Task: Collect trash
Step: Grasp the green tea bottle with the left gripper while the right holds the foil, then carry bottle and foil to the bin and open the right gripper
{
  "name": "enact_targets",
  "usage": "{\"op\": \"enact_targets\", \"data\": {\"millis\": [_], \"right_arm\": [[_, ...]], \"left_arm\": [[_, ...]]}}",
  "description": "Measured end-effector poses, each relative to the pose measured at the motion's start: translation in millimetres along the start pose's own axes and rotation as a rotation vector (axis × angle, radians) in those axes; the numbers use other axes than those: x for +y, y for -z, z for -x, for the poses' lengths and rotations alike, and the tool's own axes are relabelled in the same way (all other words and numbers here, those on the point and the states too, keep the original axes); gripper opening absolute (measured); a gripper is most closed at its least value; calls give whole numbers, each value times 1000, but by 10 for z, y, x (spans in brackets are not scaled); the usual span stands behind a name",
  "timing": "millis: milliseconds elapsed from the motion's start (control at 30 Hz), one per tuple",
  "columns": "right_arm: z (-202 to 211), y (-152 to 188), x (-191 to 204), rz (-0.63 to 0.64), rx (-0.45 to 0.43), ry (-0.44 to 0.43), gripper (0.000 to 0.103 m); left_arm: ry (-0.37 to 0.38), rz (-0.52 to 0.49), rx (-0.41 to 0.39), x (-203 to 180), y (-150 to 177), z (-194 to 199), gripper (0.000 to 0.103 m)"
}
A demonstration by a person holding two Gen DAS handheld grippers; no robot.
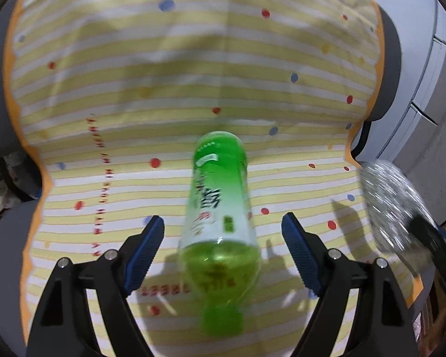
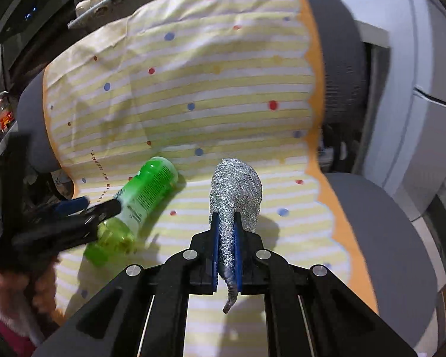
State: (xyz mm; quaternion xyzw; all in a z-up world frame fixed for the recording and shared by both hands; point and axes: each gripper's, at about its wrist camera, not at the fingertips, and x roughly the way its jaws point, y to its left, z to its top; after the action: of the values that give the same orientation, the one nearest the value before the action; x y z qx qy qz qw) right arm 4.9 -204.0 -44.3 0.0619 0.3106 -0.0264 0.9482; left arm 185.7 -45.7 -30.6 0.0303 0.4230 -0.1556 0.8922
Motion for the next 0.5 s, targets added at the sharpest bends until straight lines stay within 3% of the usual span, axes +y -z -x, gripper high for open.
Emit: {"op": "enact_targets", "data": {"millis": [233, 333, 500], "right_arm": [[191, 163, -68, 5, -27, 11, 9], [210, 195, -86, 2, -24, 1, 9], [280, 244, -110, -11, -34, -13, 9]], "left_arm": [[-13, 19, 92, 11, -110, -400, 75], [-3, 35, 126, 44, -117, -499, 62], [13, 43, 67, 46, -25, -333, 58]]}}
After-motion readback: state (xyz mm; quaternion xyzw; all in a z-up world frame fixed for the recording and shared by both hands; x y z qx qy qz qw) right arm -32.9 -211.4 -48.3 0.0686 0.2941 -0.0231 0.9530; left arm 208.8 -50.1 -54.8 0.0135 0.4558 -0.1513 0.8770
